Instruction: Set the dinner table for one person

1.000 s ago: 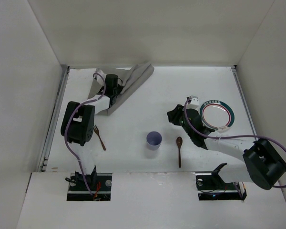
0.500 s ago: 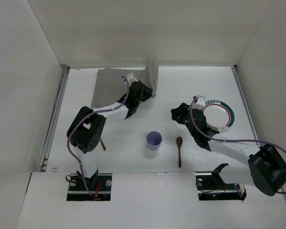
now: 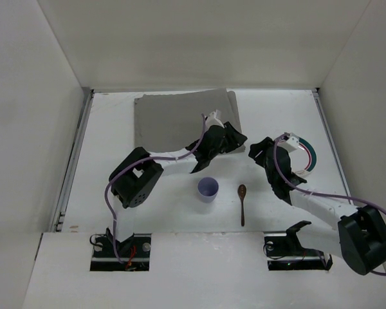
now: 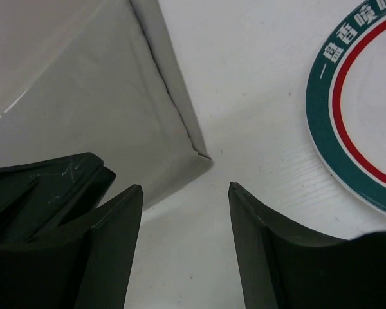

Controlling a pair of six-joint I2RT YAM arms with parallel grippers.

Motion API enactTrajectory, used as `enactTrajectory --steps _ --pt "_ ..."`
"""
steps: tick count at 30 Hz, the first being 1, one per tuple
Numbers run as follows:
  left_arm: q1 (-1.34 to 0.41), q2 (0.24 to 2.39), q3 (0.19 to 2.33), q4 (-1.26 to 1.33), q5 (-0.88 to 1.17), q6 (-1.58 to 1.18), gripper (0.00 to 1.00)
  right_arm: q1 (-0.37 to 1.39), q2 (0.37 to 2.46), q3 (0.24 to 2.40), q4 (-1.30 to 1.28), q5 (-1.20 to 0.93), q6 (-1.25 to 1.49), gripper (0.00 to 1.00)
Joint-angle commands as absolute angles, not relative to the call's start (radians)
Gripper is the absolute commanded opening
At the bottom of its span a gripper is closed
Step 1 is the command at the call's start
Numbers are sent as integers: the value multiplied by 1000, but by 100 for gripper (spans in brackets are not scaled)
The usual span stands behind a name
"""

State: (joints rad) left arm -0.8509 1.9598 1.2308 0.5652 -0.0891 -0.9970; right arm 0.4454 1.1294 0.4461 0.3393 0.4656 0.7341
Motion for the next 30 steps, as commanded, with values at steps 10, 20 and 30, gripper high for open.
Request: enactTrajectory --steps 10,20,30 --pt "-654 1553 813 559 -234 -991 40 415 1262 492 362 364 764 61" --pt "-466 1272 494 399 -339 -986 41 357 1443 580 425 213 837 77" --pt "-341 1285 402 385 -314 -989 41 354 1612 721 405 225 925 60"
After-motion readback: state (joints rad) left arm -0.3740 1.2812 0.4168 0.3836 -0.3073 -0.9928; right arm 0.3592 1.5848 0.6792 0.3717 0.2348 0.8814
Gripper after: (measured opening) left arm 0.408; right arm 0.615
